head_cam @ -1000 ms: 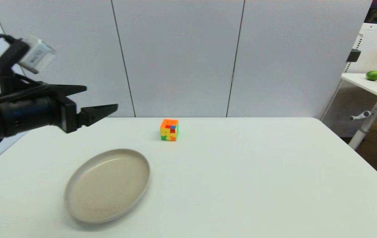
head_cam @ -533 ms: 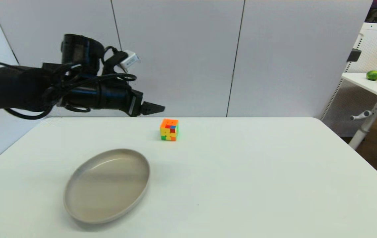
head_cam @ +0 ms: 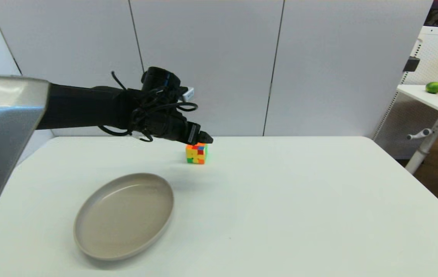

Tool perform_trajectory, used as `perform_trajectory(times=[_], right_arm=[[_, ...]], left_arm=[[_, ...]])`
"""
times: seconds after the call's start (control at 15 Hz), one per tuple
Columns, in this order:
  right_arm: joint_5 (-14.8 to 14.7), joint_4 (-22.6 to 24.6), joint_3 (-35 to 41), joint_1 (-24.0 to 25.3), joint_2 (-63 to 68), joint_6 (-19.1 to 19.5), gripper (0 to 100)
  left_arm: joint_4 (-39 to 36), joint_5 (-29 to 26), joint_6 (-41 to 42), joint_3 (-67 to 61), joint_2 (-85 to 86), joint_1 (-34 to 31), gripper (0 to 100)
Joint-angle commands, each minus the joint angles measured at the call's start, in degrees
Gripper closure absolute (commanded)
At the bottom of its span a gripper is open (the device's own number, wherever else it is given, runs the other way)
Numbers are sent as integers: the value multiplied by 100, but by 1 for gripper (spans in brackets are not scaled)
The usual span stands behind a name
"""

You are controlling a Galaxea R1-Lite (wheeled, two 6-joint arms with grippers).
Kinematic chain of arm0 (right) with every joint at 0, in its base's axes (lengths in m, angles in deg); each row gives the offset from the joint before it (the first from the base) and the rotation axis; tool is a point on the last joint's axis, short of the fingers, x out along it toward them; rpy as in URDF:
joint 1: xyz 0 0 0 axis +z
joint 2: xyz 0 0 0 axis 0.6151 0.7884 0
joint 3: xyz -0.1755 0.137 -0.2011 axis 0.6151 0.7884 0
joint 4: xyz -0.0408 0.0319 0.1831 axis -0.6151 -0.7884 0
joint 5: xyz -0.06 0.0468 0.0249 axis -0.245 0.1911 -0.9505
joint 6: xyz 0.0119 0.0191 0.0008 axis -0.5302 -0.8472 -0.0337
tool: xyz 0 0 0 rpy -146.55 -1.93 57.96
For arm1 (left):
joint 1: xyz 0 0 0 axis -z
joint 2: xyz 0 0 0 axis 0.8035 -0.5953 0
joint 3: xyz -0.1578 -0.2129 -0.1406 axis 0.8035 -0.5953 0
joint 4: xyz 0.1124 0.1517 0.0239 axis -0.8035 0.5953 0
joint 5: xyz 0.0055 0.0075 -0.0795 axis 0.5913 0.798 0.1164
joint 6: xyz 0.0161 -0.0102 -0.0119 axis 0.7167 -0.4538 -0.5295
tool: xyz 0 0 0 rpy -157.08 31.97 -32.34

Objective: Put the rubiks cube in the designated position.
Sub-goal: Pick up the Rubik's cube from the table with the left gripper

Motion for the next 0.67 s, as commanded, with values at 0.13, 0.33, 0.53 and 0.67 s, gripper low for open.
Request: perform_trajectory(times=[0.13, 0.33, 0.53, 0.67], right_arm=[[0, 1, 0, 1, 7, -2, 0], [-9, 1, 0, 1, 7, -2, 0], [-9, 10, 0, 1, 7, -2, 0], [0, 1, 0, 1, 7, -2, 0]], left_arm=[[27, 112, -75, 351, -439, 31, 0], [27, 112, -58, 632, -632, 31, 0], [27, 279, -66, 799, -808, 31, 0], [36, 429, -66, 922, -914, 31, 0]])
